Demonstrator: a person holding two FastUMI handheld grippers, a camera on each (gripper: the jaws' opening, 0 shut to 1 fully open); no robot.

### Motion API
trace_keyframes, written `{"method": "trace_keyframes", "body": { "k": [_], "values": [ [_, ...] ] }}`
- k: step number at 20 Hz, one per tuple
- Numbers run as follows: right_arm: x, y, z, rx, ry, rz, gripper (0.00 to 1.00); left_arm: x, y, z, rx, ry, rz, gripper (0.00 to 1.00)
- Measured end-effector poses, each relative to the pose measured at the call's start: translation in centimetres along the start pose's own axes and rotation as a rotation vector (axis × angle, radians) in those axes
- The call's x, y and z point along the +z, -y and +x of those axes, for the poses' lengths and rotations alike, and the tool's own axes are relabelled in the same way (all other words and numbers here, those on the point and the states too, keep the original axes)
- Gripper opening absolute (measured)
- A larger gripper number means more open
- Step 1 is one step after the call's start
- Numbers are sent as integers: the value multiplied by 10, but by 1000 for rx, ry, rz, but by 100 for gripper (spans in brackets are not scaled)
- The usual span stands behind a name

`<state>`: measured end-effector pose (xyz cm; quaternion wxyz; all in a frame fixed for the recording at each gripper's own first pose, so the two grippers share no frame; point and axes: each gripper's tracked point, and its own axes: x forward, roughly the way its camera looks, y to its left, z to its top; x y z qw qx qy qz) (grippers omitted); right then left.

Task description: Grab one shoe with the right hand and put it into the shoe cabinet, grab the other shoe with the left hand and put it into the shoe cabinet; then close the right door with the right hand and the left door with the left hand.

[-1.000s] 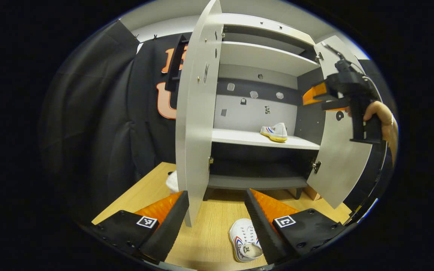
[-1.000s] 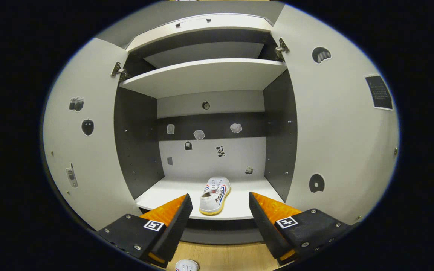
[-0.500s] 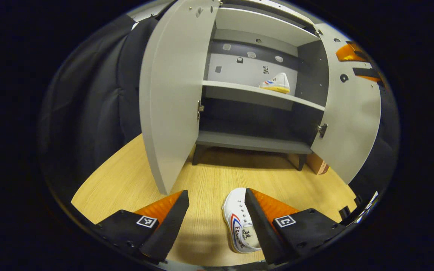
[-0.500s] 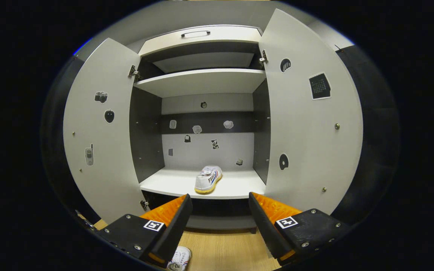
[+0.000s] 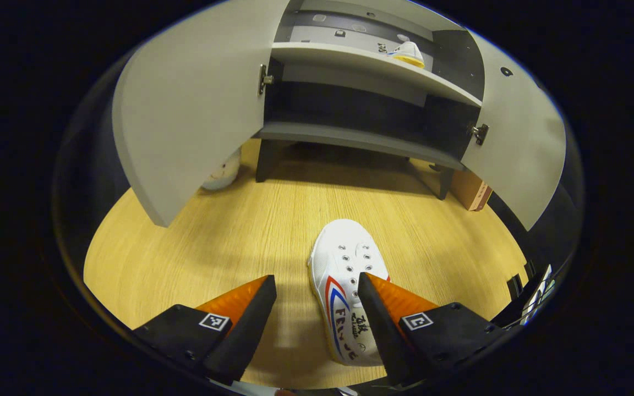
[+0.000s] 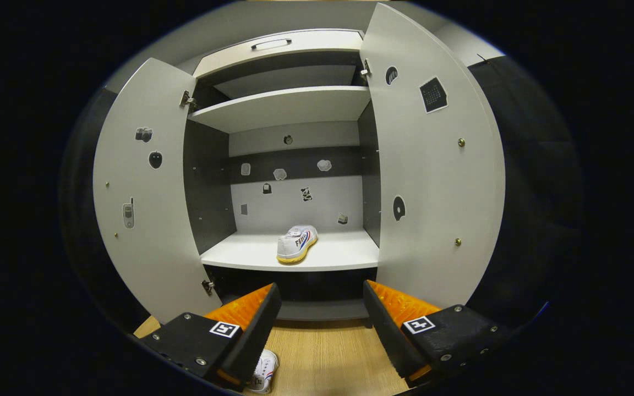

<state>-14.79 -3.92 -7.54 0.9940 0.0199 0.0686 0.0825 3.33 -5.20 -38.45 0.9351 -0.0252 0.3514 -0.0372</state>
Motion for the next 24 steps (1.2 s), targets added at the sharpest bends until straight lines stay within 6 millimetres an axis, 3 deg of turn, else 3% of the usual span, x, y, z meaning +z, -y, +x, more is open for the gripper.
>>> {"method": "trace_keyframes", "body": {
  "k": [7,8,12,13,14,16,19,21,24],
  "values": [
    [0,5,-2,-5,1,13,93,-17,7,11,-24,-112,-6,97],
    [-1,6,-2,-6,-2,17,93,-19,9,12,-33,-121,-9,100],
    [-4,8,-4,-13,-13,31,92,-28,15,15,-33,-168,-14,71],
    [-4,10,-4,-19,-10,32,92,-31,17,13,-24,-199,-4,47],
    [-3,10,-4,-22,-6,32,92,-32,13,11,-1,-229,8,46],
    [-1,12,-5,-25,4,24,92,-29,9,12,17,-252,16,35],
    [-1,11,-6,-19,11,21,93,-27,10,13,-8,-261,-25,7],
    [0,12,-7,-14,12,17,93,-27,9,16,-12,-269,-26,7],
    [1,12,-9,-5,15,13,92,-19,6,3,2,-290,-3,7]
  ]
}}
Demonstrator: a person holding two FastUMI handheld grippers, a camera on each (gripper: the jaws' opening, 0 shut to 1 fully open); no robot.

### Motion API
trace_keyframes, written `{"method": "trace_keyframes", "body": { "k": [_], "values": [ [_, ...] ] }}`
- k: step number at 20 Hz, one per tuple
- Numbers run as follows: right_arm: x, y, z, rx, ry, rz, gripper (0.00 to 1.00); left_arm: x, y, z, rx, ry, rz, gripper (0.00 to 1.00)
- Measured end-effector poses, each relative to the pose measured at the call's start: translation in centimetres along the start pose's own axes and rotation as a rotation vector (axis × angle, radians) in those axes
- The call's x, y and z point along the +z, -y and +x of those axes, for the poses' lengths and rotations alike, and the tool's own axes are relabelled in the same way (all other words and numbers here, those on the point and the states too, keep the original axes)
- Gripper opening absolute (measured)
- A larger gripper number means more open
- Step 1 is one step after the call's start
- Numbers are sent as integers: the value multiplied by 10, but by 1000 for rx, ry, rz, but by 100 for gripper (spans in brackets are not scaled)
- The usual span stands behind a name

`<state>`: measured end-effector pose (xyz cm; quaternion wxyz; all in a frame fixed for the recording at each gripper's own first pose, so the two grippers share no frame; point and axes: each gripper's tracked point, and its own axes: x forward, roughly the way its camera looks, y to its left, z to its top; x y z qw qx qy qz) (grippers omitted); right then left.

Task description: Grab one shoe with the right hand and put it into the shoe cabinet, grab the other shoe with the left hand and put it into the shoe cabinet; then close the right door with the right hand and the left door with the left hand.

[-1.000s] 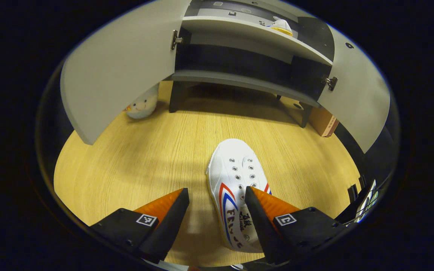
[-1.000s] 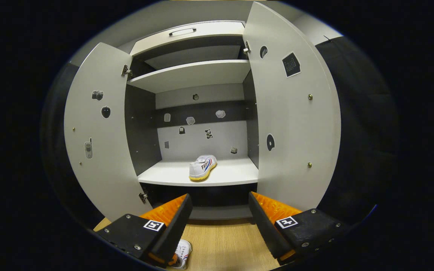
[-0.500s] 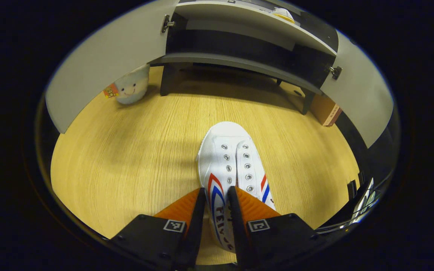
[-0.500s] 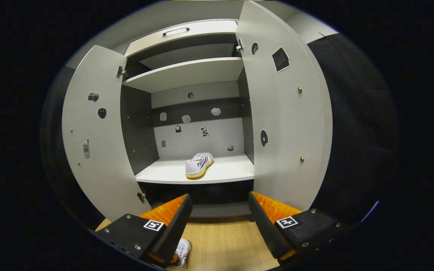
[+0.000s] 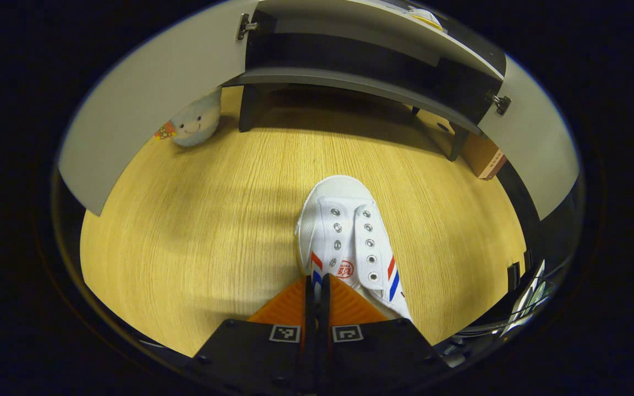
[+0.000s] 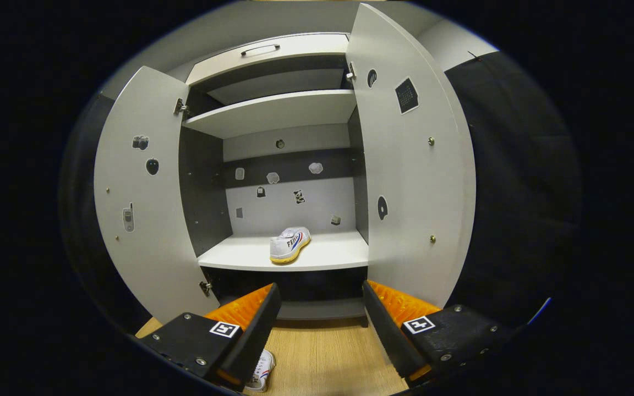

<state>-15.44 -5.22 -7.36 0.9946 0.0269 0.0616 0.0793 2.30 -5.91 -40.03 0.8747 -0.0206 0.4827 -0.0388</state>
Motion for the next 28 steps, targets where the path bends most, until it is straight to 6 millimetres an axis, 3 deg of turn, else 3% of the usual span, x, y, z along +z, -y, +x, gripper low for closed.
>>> {"method": "trace_keyframes", "body": {
  "k": [5,8,13,15,18,23,26,28],
  "values": [
    [0,0,-2,15,8,-11,92,33,7,-33,-59,15,-67,7],
    [1,-1,-4,28,15,-15,92,68,9,-72,-81,55,-66,7],
    [-2,-4,-6,59,14,-13,93,154,1,-142,-106,130,-47,7],
    [-2,-5,-6,74,15,-9,93,183,10,-162,-111,161,-23,7],
    [-2,-6,-6,98,15,-8,93,218,24,-169,-89,209,19,7],
    [-1,-8,-7,132,16,-8,93,296,24,-189,-60,292,13,7],
    [1,-10,-5,150,15,-9,93,347,21,-189,-40,345,14,6],
    [3,-12,-1,158,19,-10,93,371,22,-188,-42,355,9,6]
  ]
}}
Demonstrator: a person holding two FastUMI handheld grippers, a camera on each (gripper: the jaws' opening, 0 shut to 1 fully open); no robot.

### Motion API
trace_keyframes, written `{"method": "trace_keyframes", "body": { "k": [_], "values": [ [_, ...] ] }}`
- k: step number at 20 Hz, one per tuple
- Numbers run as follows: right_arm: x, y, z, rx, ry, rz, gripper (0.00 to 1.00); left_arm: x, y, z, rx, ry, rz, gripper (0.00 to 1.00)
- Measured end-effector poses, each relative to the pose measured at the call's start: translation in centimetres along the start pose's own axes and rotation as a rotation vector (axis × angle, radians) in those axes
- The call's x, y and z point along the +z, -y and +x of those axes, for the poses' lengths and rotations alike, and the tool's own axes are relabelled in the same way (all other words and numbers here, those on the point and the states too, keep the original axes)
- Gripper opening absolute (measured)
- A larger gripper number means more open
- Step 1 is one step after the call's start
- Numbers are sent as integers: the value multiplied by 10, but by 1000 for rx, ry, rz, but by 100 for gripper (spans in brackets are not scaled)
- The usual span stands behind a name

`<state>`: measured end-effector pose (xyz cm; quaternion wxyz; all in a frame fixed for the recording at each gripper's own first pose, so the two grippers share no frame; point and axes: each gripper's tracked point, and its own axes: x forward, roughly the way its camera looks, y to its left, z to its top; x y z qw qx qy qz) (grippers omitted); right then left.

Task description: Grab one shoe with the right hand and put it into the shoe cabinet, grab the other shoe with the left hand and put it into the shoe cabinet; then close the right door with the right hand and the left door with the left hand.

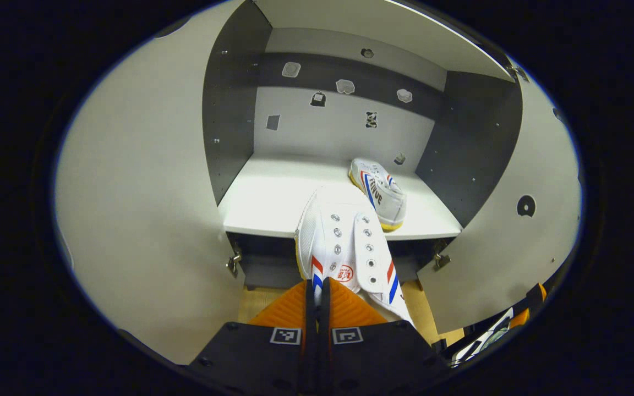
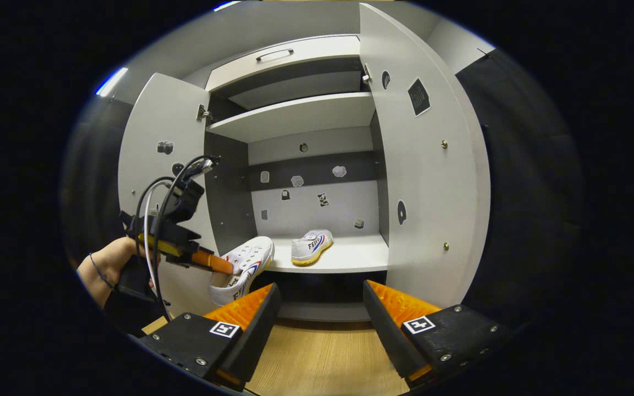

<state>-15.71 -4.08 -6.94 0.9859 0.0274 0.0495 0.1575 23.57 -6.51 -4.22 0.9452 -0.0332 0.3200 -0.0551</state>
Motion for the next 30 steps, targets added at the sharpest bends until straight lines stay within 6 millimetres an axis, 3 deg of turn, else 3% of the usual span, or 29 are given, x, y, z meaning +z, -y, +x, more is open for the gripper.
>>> {"method": "trace_keyframes", "body": {
  "k": [7,13,17,24,27,30],
  "values": [
    [10,0,16,-12,21,-15,93,75,-7,59,-6,35,23,6],
    [12,1,30,-34,26,-26,93,99,-23,124,6,12,47,6],
    [11,1,37,-47,17,-20,92,98,-34,149,13,-11,37,6],
    [4,-8,42,-40,4,-23,93,90,-33,158,11,-42,46,7],
    [2,-12,40,-39,-1,-17,93,98,-29,149,1,-5,52,23],
    [2,-14,36,-42,2,-19,93,113,-26,128,21,59,94,27]
  ]
}}
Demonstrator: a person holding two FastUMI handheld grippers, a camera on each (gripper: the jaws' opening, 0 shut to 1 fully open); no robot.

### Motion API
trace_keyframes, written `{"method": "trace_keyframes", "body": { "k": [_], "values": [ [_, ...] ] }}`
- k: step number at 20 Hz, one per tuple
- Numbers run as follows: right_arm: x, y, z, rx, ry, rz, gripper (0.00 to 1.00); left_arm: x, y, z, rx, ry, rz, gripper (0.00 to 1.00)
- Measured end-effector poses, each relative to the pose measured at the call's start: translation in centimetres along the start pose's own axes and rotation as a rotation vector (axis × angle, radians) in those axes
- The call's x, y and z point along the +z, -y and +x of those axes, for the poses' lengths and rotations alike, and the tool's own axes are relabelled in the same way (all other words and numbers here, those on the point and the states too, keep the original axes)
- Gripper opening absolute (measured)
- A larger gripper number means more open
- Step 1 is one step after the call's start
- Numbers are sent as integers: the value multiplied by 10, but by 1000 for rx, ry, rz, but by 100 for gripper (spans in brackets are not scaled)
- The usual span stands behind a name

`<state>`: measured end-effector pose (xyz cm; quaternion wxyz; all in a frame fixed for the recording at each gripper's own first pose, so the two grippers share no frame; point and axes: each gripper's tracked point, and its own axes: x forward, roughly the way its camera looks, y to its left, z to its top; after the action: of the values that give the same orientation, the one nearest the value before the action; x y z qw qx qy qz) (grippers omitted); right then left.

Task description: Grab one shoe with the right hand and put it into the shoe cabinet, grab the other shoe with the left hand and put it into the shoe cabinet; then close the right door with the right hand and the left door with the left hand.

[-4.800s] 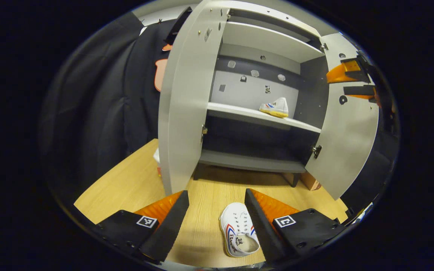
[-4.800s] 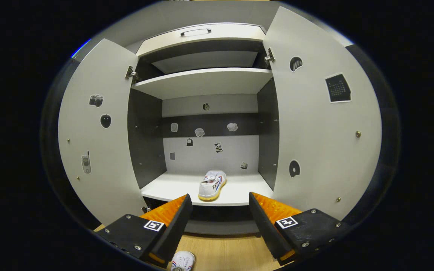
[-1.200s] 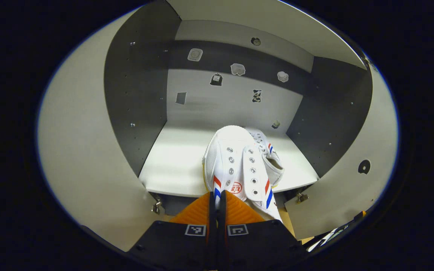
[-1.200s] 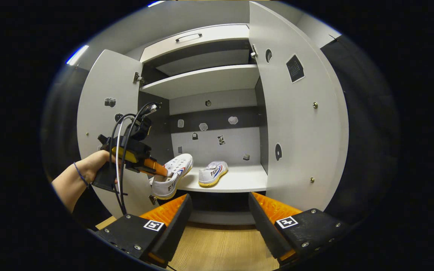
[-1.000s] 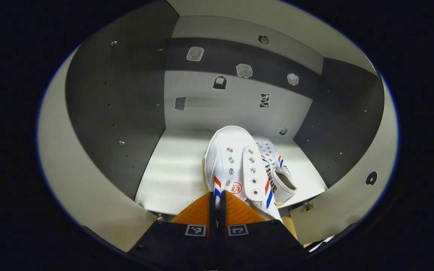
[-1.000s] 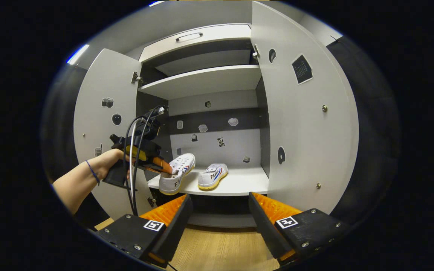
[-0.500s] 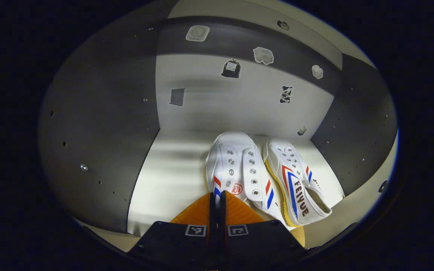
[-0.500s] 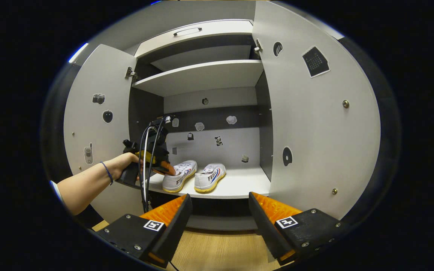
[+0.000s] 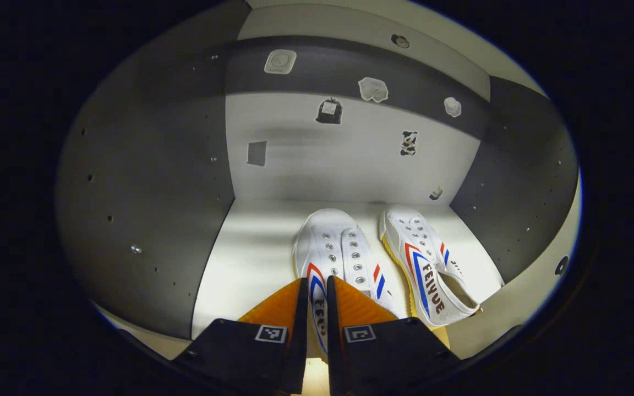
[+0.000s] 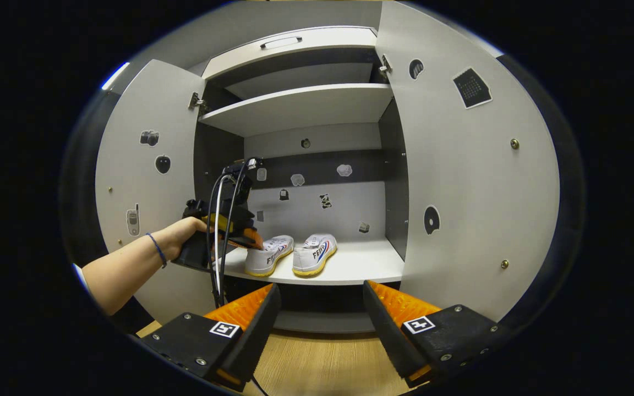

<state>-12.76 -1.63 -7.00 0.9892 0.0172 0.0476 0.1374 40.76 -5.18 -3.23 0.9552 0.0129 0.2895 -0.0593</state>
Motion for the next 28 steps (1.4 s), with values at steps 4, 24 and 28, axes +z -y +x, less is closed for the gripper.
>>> {"method": "trace_keyframes", "body": {
  "k": [4,24,28],
  "values": [
    [3,-3,-9,2,11,2,93,22,15,-45,-13,104,33,53],
    [6,138,-100,-351,87,-3,92,2,38,-305,-15,544,35,97],
    [-6,189,-107,-468,70,-56,92,-20,27,-327,-15,542,25,97]
  ]
}}
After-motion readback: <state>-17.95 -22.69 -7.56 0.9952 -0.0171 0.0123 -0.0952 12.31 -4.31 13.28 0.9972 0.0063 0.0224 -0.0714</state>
